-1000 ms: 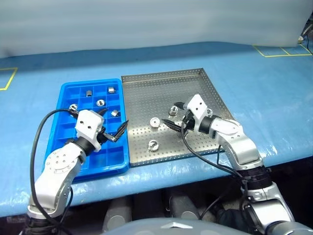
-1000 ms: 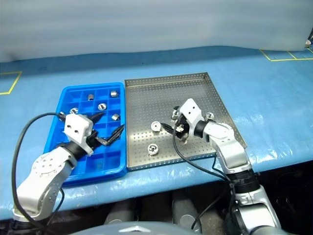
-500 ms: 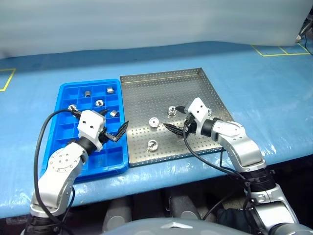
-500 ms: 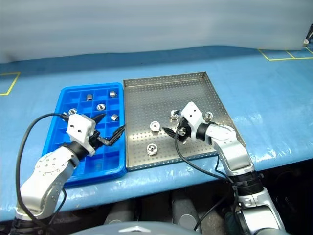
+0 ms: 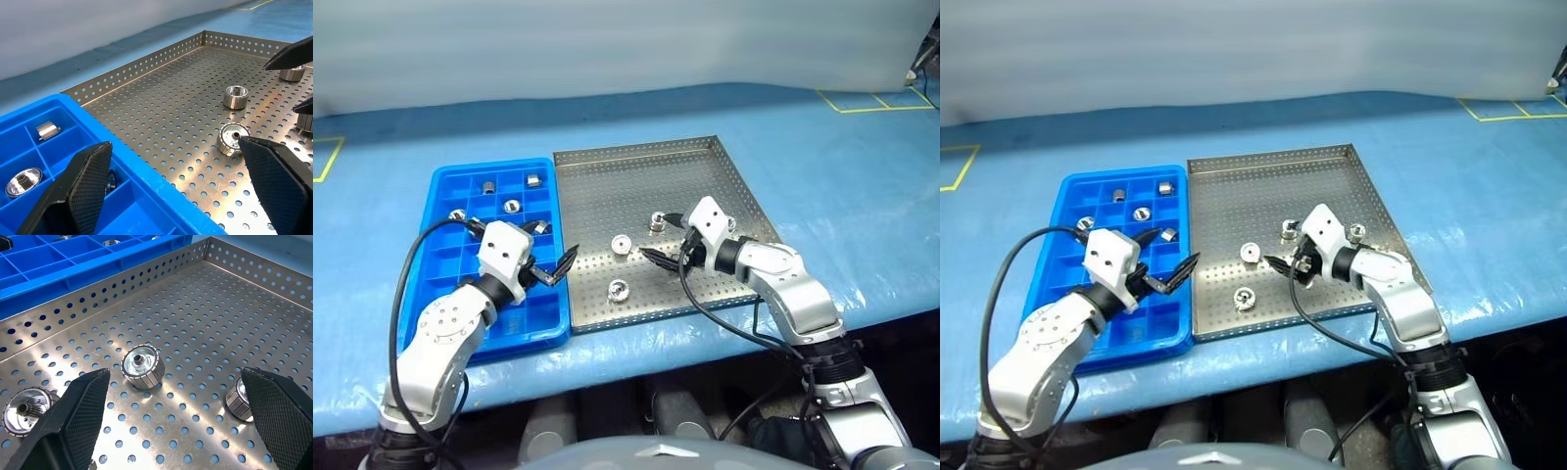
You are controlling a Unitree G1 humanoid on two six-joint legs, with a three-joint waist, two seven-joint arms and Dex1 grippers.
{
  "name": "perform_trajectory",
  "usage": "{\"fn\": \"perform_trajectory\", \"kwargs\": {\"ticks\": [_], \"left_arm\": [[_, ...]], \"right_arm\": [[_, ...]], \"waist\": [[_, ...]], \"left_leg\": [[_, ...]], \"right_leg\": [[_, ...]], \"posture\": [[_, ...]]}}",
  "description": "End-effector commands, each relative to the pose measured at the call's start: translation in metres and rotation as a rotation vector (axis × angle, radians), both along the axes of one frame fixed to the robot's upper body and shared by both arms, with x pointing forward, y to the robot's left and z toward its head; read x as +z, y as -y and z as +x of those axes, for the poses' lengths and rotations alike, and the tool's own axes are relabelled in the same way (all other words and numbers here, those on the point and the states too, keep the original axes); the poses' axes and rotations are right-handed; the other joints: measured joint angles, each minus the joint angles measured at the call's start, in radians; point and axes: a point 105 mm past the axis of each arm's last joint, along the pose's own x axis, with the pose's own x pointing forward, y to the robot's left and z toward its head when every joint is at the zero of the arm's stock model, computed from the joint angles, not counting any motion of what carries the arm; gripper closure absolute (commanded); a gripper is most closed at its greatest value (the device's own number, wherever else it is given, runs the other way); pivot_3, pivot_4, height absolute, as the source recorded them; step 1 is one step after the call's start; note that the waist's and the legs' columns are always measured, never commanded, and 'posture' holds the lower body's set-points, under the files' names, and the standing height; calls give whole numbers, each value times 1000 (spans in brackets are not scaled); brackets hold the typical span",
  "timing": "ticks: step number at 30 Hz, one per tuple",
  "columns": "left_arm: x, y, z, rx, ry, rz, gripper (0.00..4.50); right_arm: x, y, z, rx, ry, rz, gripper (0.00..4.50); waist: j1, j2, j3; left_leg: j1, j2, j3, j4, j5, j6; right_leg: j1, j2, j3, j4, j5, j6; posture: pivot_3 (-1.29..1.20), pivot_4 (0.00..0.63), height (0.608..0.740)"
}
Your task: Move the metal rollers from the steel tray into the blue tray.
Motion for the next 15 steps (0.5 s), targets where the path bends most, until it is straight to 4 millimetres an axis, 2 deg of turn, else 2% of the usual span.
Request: {"fn": "perform_trajectory", "kwargs": {"ticks": [1, 4, 7, 10, 12, 15], "left_arm": [[10, 4, -1, -22, 35, -8, 12], [10, 12, -1, -70, 26, -11, 12], [10, 34, -6, -192, -5, -28, 12], [-10, 52, -7, -288, -100, 40, 12], [-26, 53, -5, -289, -161, 129, 12], [-36, 57, -2, -301, -215, 175, 12]], "right_arm": [[13, -3, -3, 18, 53, 6, 0], [12, -2, -4, 14, 53, 6, 0], [12, -2, -5, 9, 54, 5, 0], [12, -1, -5, -3, 58, 10, 0], [11, -2, -6, -6, 57, 12, 0], [8, -2, -9, -10, 54, 15, 0]], "waist": [[0, 0, 0], [0, 0, 0], [1, 0, 0], [-2, 0, 0], [-5, 0, 0], [-13, 0, 0]], "left_leg": [[0, 0, 0, 0, 0, 0], [0, 0, 0, 0, 0, 0], [0, 0, 0, 0, 0, 0], [0, -1, 0, 0, 0, 0], [0, -1, 0, 0, 0, 0], [0, 0, 0, 0, 0, 0]], "right_leg": [[0, 0, 0, 0, 0, 0], [0, 0, 0, 0, 0, 0], [0, 0, 0, 0, 0, 0], [0, 0, 0, 0, 0, 0], [0, 0, 0, 0, 0, 0], [0, 1, 0, 0, 0, 0]], "posture": [[-66, 150, 740], [-72, 150, 740], [-83, 150, 740], [-94, 150, 740], [-103, 150, 740], [-116, 150, 740]]}}
